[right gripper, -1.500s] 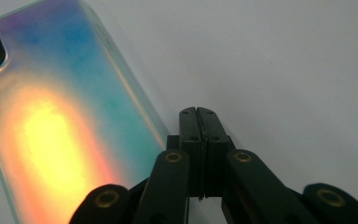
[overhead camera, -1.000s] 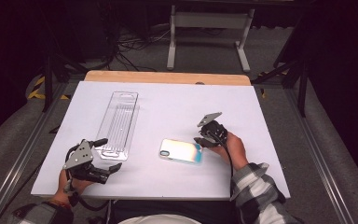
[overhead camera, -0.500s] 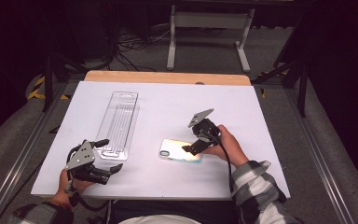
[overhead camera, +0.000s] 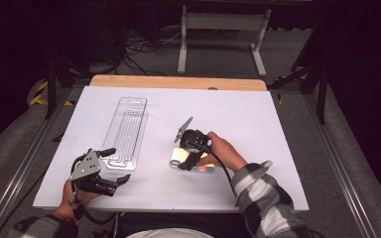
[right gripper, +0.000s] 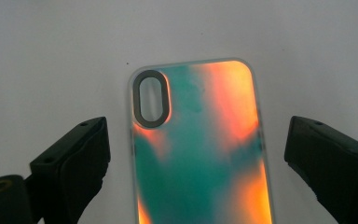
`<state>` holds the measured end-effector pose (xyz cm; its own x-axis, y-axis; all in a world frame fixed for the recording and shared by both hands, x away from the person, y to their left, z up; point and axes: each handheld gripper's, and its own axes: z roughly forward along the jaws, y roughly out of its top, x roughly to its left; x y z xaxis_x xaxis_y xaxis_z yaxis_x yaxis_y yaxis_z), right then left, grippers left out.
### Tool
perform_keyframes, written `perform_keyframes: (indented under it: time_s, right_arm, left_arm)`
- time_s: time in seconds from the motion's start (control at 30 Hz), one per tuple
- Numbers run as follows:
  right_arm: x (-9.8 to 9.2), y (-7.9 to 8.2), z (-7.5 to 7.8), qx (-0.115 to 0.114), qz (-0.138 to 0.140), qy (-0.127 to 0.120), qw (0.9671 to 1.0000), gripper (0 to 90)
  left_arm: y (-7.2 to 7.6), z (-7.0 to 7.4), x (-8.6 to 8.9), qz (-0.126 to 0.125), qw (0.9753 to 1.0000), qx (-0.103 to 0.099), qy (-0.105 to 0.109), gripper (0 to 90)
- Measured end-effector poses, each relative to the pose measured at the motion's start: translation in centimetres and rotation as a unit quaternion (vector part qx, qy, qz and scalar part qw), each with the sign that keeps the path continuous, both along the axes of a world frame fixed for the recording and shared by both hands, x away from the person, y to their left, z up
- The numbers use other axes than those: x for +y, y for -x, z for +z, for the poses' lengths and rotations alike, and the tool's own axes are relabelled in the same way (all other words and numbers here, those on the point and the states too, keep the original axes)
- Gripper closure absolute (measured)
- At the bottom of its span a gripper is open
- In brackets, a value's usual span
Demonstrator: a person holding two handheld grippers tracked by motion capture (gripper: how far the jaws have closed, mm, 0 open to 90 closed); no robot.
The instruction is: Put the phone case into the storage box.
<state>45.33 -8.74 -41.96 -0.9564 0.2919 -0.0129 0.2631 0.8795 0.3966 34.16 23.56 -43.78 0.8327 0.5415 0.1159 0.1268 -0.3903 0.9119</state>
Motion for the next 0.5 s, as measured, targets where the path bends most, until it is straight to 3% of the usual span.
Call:
perform_keyframes:
  time_s: [0.1, 0.33, 0.5]
  right_arm:
    - [0.6, -0.3, -0.5, 0.009, 0.002, 0.006, 0.9999, 7.7]
    - [2.1, -0.9, -1.5, 0.008, 0.010, 0.058, 0.9982, 5.6]
    - [2.4, -1.3, -1.9, 0.005, 0.020, 0.066, 0.9976, 3.4]
  left_arm:
    - [0.0, 0.0, 0.0, 0.000, 1.0000, 0.000, 0.000, 4.1]
    - [-0.1, 0.0, 0.1, 0.001, 1.0000, 0.006, 0.007, 3.9]
    - [-0.1, 0.0, 0.0, 0.000, 1.0000, 0.005, 0.004, 3.8]
